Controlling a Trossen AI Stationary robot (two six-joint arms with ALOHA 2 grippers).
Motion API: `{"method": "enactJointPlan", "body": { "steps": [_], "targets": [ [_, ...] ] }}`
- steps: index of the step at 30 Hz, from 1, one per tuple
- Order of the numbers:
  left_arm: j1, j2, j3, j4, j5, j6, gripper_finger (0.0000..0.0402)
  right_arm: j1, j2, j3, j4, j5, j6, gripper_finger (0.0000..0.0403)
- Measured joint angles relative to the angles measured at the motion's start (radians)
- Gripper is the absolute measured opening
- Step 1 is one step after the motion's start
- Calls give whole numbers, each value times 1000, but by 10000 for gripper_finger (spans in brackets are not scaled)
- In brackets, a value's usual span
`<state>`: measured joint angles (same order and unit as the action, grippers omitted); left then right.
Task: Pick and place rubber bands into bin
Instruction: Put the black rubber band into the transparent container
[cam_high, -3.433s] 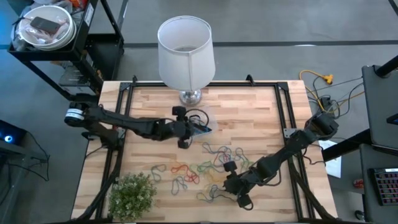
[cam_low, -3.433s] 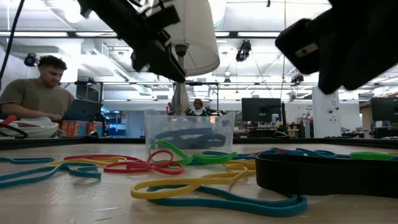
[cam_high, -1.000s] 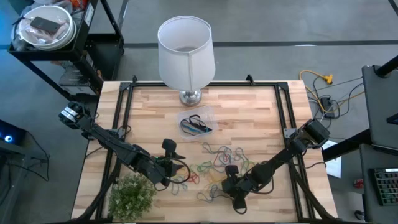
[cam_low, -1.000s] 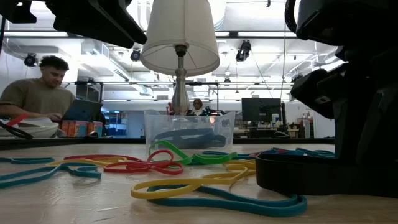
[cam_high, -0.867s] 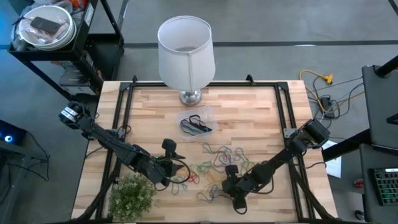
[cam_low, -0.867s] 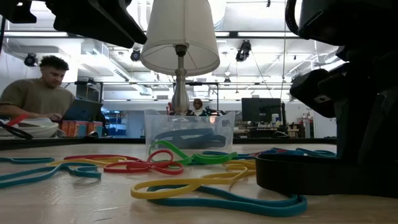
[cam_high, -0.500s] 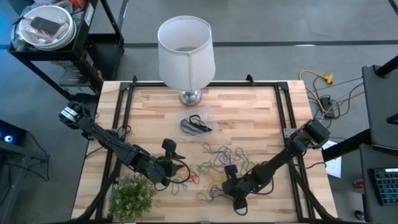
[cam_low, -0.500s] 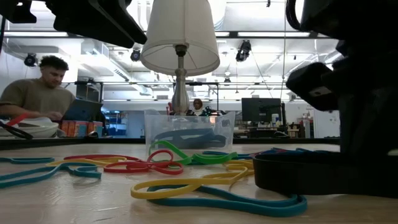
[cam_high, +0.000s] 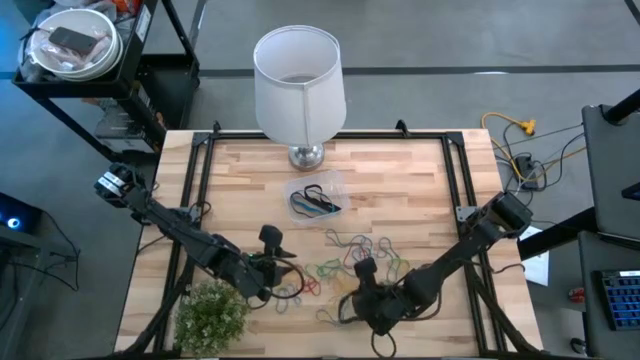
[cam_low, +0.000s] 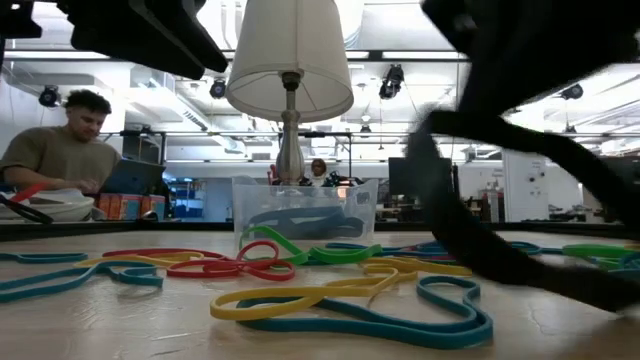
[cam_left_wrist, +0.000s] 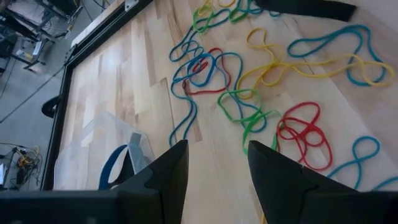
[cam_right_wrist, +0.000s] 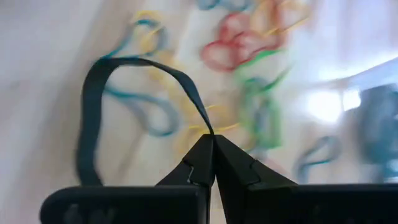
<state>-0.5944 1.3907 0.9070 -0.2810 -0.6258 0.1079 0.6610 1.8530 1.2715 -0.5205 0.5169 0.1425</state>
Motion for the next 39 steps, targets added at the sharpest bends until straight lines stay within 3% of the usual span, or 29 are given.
{"method": "enactJointPlan", "body": {
  "steps": [9, 20, 29, 34, 39],
  "targets": [
    [-7, 0, 0, -19, -2, -9, 151, -37, -1, 79, -25, 283, -210, 9],
    [-15, -19, 0, -183, -3, -208, 151, -200, -1, 83, -12, 604, -327, 8],
    [-16, -36, -26, -209, -3, -236, 151, -370, -1, 83, 217, 573, -510, 8],
    [-16, -39, -32, -214, -3, -260, 151, -462, -1, 83, 363, 426, -615, 8],
    [-16, -39, -33, -229, -3, -276, 151, -552, -1, 82, 386, 303, -600, 8]
  ]
}}
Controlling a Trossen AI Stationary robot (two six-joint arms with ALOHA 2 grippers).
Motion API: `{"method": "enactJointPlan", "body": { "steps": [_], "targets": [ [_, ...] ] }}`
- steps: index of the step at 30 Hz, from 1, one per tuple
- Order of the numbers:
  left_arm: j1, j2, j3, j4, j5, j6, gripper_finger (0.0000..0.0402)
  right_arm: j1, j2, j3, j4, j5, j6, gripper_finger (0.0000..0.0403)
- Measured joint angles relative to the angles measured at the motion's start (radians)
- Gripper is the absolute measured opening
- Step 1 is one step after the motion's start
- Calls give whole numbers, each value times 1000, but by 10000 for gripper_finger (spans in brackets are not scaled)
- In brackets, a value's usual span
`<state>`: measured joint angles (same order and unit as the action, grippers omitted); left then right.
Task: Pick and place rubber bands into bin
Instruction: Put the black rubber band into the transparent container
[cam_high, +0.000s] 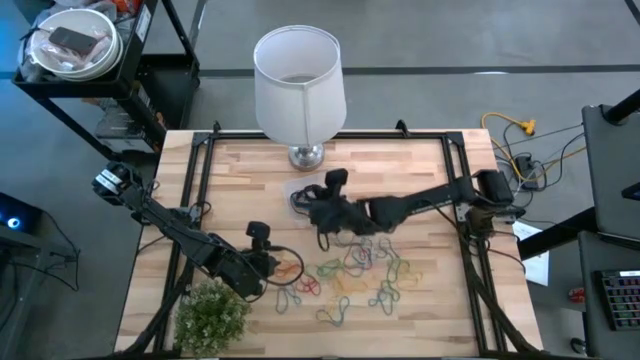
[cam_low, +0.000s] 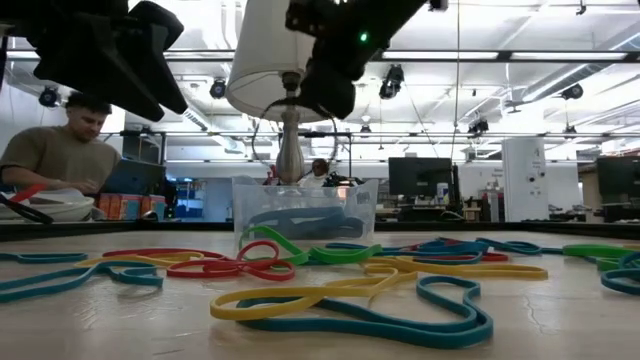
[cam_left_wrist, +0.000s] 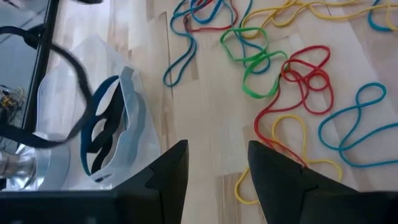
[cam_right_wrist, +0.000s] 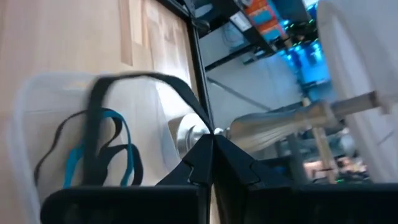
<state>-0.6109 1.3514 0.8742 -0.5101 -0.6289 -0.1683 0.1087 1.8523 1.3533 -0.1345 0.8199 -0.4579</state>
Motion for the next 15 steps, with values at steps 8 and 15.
{"method": "enactJointPlan", "body": {
  "steps": [8, 15],
  "targets": [
    [0, 0, 0, -5, 0, -9, 151, -128, 13, -25, -3, -208, 87, 8],
    [0, 0, 0, -5, 0, -9, 151, -199, 13, -56, -11, -368, 167, 8]
  ]
}}
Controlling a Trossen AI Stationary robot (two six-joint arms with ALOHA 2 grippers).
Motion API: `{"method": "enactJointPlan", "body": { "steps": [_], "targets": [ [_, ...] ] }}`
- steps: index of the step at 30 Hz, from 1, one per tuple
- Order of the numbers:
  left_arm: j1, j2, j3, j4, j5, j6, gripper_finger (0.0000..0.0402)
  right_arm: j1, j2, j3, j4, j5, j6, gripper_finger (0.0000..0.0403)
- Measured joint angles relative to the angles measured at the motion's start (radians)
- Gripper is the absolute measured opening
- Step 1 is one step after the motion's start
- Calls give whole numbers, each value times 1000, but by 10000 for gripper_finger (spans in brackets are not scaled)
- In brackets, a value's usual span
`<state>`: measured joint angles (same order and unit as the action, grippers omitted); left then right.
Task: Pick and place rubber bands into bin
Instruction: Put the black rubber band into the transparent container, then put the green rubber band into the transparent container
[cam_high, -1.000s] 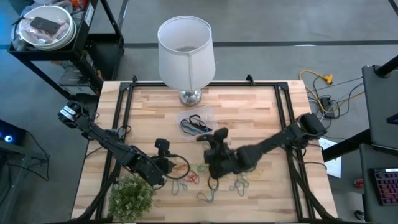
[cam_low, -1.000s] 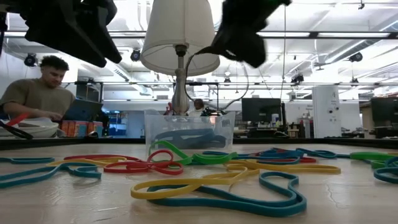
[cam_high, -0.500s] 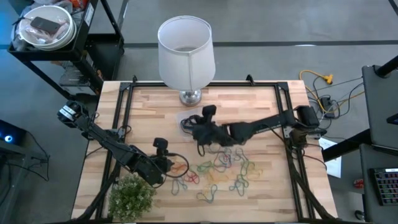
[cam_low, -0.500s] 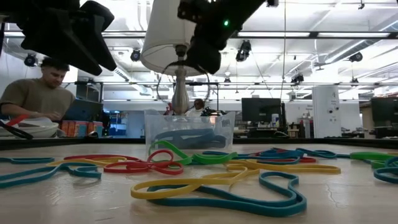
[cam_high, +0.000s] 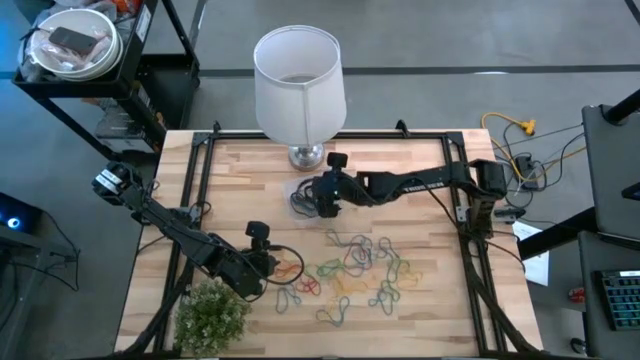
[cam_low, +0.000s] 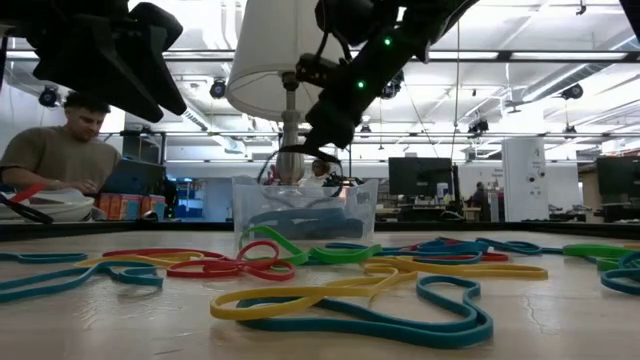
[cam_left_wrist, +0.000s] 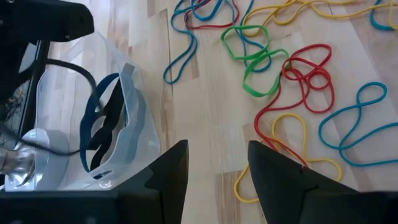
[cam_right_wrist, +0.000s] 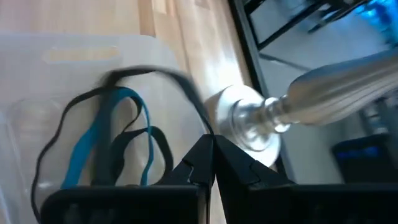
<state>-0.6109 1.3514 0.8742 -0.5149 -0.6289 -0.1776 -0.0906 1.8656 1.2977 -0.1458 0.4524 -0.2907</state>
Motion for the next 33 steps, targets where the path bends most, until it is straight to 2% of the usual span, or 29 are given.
{"method": "enactJointPlan", "body": {
  "steps": [4, 9, 16, 23, 26, 33],
  "targets": [
    [0, 0, 0, 0, 0, 0, 151, -24, 0, -3, 0, -98, 49, 8],
    [0, 0, 0, 1, 0, 0, 151, -42, 0, -4, -9, -157, 82, 13],
    [0, 0, 0, 1, 0, 0, 151, -40, 1, -5, -23, -226, 83, 71],
    [0, 0, 0, 2, 0, -1, 151, -42, 1, -5, -39, -226, 80, 136],
    [0, 0, 0, 2, 0, -1, 151, -33, -3, -5, -79, -238, 56, 151],
    [0, 2, -11, 11, 29, -1, 151, 46, -45, -5, -254, -399, 26, 158]
  ]
}}
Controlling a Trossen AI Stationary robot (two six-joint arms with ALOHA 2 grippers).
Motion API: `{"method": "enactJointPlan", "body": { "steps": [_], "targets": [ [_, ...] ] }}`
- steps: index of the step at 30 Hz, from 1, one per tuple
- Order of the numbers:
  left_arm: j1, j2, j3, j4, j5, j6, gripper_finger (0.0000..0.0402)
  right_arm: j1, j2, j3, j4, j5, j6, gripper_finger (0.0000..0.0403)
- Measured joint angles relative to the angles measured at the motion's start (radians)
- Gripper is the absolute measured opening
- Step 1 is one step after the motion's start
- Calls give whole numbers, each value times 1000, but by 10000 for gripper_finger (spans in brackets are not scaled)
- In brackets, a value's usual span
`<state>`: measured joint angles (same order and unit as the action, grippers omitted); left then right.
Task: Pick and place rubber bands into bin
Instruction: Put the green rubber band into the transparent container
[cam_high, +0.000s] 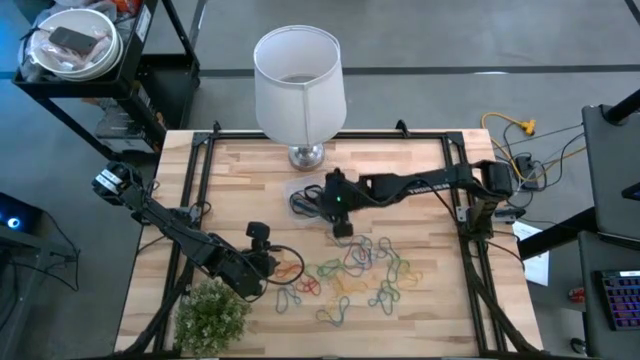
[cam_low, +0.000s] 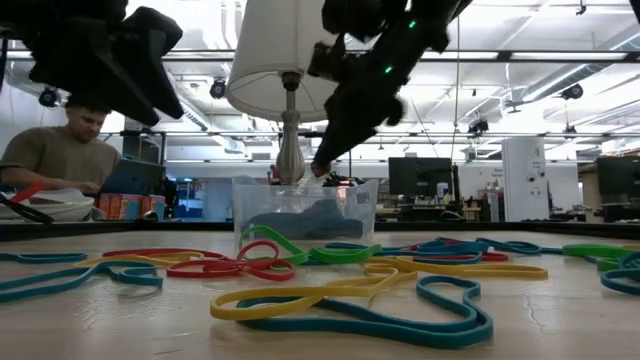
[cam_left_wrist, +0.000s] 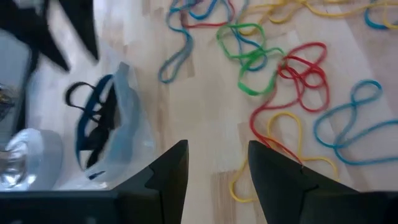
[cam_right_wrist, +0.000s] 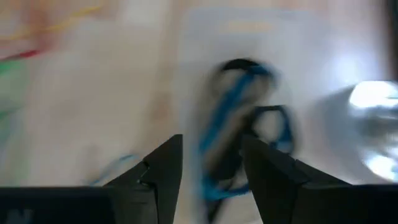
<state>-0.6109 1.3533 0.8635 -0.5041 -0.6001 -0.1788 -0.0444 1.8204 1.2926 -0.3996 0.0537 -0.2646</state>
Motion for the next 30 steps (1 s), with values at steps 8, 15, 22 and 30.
{"method": "enactJointPlan", "body": {
  "steps": [8, 15, 22, 30],
  "targets": [
    [23, 6, -7, 78, 71, 51, 151, 143, -42, -1, -179, -102, 93, 142],
    [96, 98, -7, 296, 183, 217, 151, 288, -66, -1, -237, -114, 225, 127],
    [210, 220, -8, 370, 248, 211, 150, 441, -79, -2, -240, -107, 307, 117],
    [275, 277, -8, 483, 396, 211, 150, 594, -79, -3, -239, -36, 378, 104]
  ]
}}
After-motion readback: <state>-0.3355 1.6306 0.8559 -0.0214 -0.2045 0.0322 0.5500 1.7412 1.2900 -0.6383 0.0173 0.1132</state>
